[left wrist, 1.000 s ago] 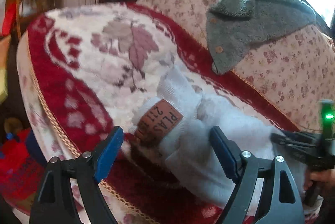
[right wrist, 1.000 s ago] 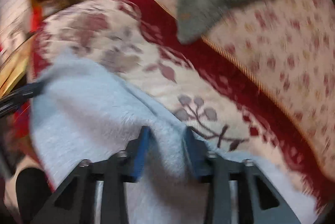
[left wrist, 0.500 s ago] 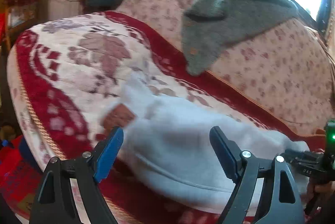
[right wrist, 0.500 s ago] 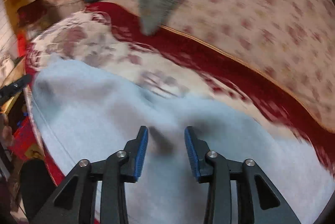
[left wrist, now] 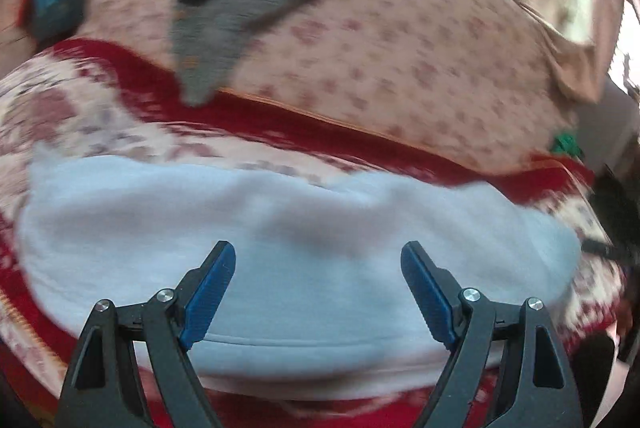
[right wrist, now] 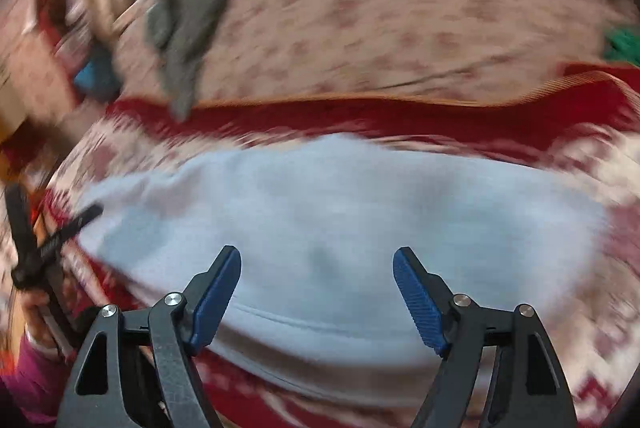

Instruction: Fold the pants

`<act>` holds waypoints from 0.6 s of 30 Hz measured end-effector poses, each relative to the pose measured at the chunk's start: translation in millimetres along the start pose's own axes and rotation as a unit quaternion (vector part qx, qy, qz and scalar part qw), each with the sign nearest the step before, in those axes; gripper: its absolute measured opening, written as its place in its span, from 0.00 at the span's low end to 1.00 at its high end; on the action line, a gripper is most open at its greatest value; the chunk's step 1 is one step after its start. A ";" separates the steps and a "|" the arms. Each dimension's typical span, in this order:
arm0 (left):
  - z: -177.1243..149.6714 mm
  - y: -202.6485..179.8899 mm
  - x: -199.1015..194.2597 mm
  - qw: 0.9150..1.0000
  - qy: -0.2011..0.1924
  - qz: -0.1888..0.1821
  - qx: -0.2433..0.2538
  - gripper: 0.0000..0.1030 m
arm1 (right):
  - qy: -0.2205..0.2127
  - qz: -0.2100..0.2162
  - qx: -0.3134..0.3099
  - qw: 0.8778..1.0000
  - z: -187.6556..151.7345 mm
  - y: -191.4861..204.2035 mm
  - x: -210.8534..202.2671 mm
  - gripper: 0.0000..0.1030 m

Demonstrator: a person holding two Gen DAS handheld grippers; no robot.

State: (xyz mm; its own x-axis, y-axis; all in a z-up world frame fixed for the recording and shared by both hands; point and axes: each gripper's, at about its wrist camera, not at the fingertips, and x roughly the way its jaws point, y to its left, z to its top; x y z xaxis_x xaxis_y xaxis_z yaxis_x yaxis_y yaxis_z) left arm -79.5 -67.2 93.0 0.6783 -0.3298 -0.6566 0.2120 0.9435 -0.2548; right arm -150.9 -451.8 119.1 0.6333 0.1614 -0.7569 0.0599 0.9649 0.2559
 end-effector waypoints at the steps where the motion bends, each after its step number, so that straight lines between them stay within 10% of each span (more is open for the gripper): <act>1: -3.4 -15.0 3.9 1.000 0.005 -0.017 0.018 0.82 | -0.003 -0.012 0.017 1.000 -2.3 -16.3 -7.8 0.85; 5: -15.1 -63.4 10.0 0.994 0.021 -0.076 0.081 0.87 | 0.002 -0.040 0.123 0.992 -16.3 -98.0 -24.0 0.86; 13: -42.7 -138.4 32.5 0.978 0.048 -0.103 0.173 0.89 | 0.008 0.051 0.255 0.966 -16.0 -157.2 12.7 0.86; 18: -56.1 -160.6 53.8 0.973 0.061 -0.082 0.209 0.89 | -0.011 0.096 0.279 0.955 -10.2 -161.1 33.5 0.34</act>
State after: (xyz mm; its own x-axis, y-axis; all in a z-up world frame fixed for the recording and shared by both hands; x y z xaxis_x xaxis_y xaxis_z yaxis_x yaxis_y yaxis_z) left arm -116.5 -238.3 58.7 0.5284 -0.4546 -0.7171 0.5949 0.8008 -0.0693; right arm -147.3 -599.7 46.4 0.6893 0.3143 -0.6527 0.3397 0.6556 0.6744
